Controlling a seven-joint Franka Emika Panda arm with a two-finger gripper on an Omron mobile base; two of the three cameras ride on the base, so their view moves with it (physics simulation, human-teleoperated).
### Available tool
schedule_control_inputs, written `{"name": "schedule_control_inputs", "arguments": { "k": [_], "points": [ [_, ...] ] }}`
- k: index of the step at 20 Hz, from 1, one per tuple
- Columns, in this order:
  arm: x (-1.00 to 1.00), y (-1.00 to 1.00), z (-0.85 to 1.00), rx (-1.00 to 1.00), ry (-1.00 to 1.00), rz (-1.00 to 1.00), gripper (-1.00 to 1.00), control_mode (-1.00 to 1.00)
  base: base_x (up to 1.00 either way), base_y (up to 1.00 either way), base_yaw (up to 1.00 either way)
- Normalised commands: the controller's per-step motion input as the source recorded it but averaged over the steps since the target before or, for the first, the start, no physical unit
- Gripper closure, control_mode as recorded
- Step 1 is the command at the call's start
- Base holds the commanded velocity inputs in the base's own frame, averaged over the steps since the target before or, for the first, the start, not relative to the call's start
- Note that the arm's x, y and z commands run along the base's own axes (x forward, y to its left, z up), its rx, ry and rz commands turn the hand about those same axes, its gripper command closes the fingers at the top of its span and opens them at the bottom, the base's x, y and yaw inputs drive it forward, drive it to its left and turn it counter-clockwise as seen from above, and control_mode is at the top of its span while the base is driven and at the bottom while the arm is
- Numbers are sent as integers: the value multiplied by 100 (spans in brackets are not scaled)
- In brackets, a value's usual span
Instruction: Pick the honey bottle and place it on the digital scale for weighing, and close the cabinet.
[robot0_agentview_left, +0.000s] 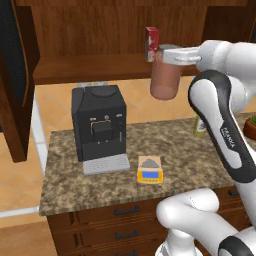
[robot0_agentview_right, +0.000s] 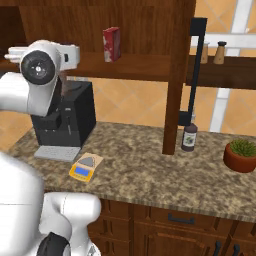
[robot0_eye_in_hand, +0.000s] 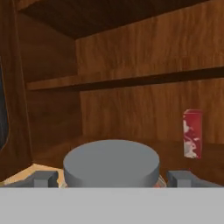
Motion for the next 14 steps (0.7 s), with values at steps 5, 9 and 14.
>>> {"name": "schedule_control_inputs", "arguments": {
  "k": [5,9,14],
  "points": [
    [7,-12,-100,-20,6,45,100,-100,0,0,0],
    [31,-5,-94,-11,5,47,100,-100,0,0,0],
    [37,-10,-91,-2,12,41,100,-100,0,0,0]
  ]
}}
